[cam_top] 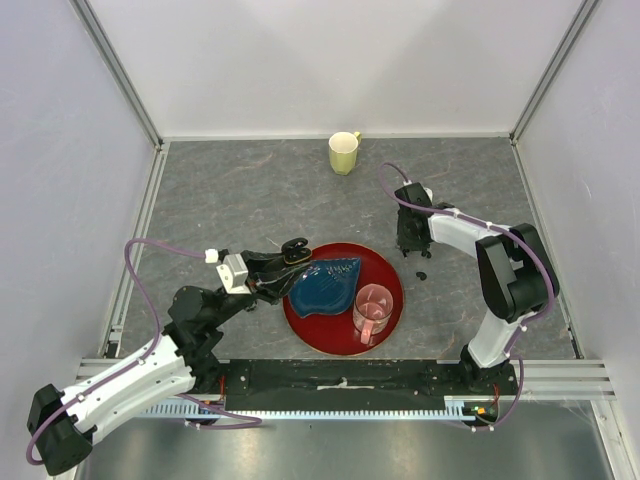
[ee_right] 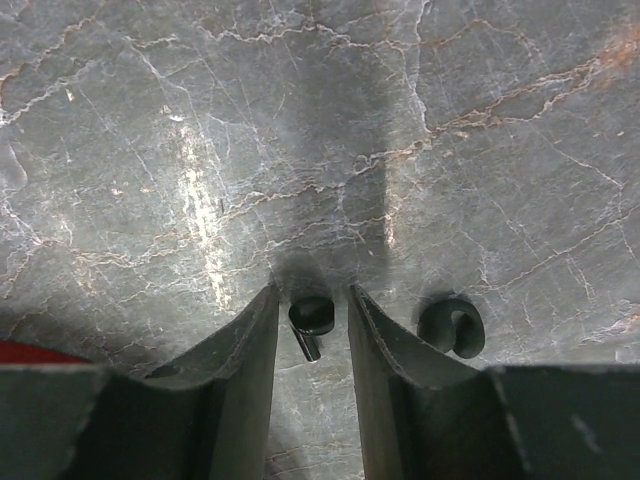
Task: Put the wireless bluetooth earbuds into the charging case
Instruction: Pick up the earbud from the center of the board.
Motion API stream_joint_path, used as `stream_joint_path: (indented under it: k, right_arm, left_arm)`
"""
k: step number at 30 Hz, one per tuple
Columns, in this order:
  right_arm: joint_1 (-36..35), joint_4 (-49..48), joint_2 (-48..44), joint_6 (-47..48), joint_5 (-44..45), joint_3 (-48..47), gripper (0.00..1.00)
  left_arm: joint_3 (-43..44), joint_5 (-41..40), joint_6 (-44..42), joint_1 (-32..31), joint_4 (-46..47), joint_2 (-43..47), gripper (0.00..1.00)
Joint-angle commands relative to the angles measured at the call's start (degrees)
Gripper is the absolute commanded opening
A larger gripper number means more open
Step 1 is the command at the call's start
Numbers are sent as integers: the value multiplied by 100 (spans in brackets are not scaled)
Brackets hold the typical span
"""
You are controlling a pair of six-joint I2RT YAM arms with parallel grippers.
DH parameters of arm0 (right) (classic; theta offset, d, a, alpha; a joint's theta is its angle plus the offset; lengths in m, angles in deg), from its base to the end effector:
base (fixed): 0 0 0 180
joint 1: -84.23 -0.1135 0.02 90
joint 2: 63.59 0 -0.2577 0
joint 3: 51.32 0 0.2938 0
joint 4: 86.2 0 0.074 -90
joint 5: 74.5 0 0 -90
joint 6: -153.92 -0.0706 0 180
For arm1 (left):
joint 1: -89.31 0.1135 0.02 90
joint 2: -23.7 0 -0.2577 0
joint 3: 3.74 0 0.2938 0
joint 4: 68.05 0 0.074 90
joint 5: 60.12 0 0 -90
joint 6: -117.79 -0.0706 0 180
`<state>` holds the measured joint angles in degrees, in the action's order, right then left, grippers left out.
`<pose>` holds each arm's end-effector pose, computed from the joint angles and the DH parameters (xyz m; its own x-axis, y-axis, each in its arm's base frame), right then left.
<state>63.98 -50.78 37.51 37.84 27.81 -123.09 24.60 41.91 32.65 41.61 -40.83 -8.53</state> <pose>0.3680 0.1197 0.0931 -0.8733 0.1356 -0.4679 0.1460 0.9892 0.0143 0.1415 -0.1774 0.2877 0.1934 -0.3356 -0.9219 0.8717 0.4900 0.0045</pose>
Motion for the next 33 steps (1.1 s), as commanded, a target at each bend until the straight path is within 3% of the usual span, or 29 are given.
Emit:
stream_joint_path:
  k: [1, 16, 33]
  right_arm:
    - [4, 132, 288, 209, -221, 48, 39]
    - [4, 396, 209, -406, 25, 136, 39]
    - [-111, 422, 6, -362, -133, 215, 36]
  left_arm:
    - [128, -140, 41, 15, 46, 41, 2]
    - [111, -157, 67, 15, 20, 76, 2]
    - [67, -166, 85, 7, 37, 59, 2]
